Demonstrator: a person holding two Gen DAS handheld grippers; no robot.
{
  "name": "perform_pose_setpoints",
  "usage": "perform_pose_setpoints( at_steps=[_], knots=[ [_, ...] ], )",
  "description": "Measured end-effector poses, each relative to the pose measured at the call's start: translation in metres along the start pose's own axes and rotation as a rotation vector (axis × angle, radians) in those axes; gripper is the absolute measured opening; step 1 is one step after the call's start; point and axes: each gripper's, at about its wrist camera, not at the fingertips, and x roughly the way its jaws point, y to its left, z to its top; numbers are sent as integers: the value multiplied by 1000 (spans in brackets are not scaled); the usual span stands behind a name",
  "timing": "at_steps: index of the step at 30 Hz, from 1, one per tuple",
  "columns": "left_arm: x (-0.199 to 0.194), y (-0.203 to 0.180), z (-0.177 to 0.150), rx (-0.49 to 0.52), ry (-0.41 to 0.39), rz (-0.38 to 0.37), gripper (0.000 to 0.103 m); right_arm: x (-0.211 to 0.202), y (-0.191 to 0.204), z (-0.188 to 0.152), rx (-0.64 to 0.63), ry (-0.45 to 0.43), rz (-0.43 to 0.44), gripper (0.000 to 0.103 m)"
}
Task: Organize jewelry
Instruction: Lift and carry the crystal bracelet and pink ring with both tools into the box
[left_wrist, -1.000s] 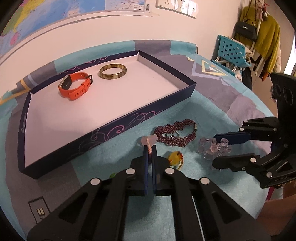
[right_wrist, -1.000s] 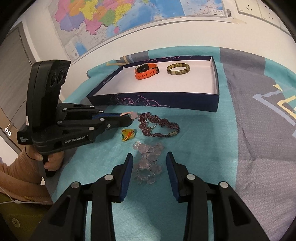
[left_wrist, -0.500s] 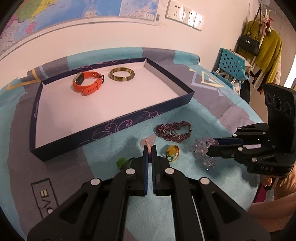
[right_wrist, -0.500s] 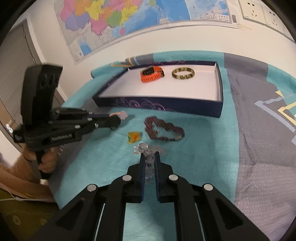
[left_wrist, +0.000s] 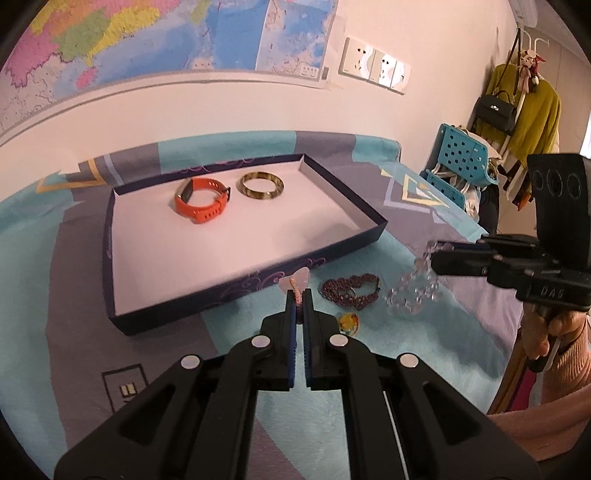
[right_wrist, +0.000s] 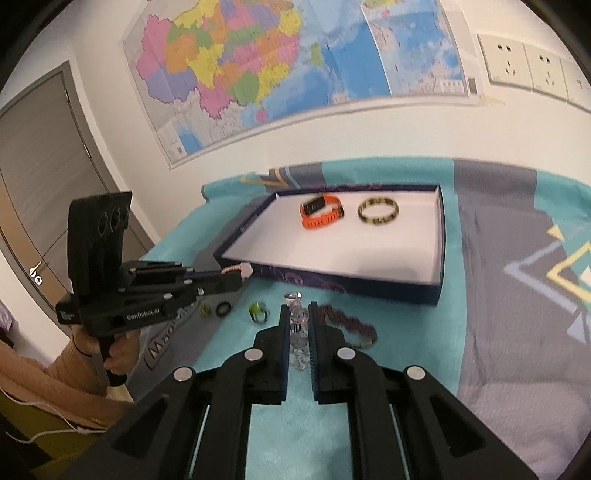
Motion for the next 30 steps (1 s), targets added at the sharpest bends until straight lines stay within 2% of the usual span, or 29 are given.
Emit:
perform_pose_setpoints(
  at_steps=[13, 30],
  knots=[
    [-2, 15, 21, 1, -30, 44, 4, 7, -3, 44, -49, -67, -41, 8],
    [22, 32, 37, -8, -4, 83, 4, 42, -22, 72, -20, -56, -50, 8]
  ],
)
